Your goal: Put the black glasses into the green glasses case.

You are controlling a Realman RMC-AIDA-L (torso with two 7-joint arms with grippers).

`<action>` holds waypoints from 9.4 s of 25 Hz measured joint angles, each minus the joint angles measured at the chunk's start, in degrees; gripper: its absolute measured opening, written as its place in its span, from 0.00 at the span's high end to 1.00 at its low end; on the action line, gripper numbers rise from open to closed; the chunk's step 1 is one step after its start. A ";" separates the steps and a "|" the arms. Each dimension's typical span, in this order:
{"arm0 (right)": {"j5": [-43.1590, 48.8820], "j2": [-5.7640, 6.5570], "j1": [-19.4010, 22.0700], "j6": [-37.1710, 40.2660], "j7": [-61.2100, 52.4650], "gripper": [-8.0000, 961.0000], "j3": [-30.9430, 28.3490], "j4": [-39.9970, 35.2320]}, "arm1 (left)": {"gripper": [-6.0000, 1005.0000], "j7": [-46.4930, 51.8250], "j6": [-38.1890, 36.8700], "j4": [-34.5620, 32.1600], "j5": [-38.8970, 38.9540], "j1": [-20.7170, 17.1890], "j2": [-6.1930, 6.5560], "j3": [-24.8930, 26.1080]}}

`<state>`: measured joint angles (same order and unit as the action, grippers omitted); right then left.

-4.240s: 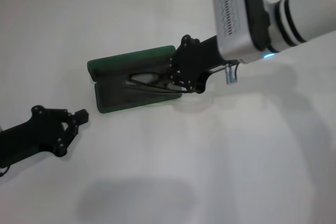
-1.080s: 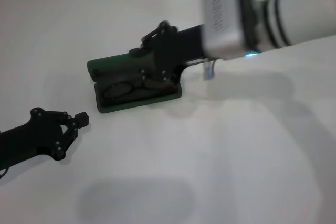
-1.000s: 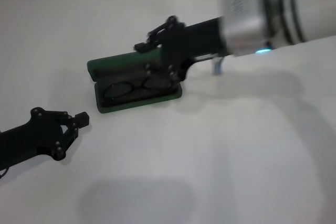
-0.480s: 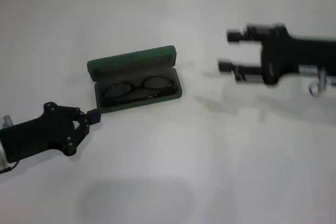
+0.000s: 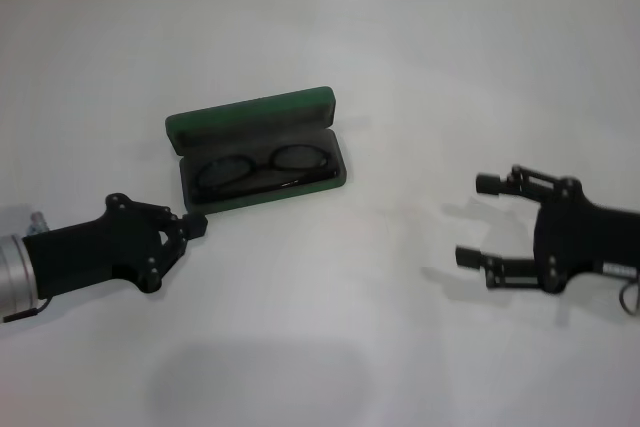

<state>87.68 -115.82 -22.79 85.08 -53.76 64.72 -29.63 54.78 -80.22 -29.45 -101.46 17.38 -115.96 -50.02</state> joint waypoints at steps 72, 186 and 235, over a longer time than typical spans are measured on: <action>0.35 -0.10 0.59 4.62 3.67 0.09 1.96 1.33 | 0.93 5.96 18.18 -0.79 -0.04 9.29 -0.36 0.51; -0.85 -0.10 0.38 -5.62 3.75 0.09 1.72 0.72 | 0.91 91.30 44.83 -34.89 -22.98 1.37 -4.01 -38.00; -0.88 -0.10 0.29 -5.15 3.77 0.09 1.55 0.05 | 0.91 4.68 -0.85 -5.21 22.69 2.16 -2.74 -1.89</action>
<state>86.81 -115.92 -22.50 79.93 -49.99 66.27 -29.59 59.46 -81.07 -34.66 -78.77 19.54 -118.70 -51.90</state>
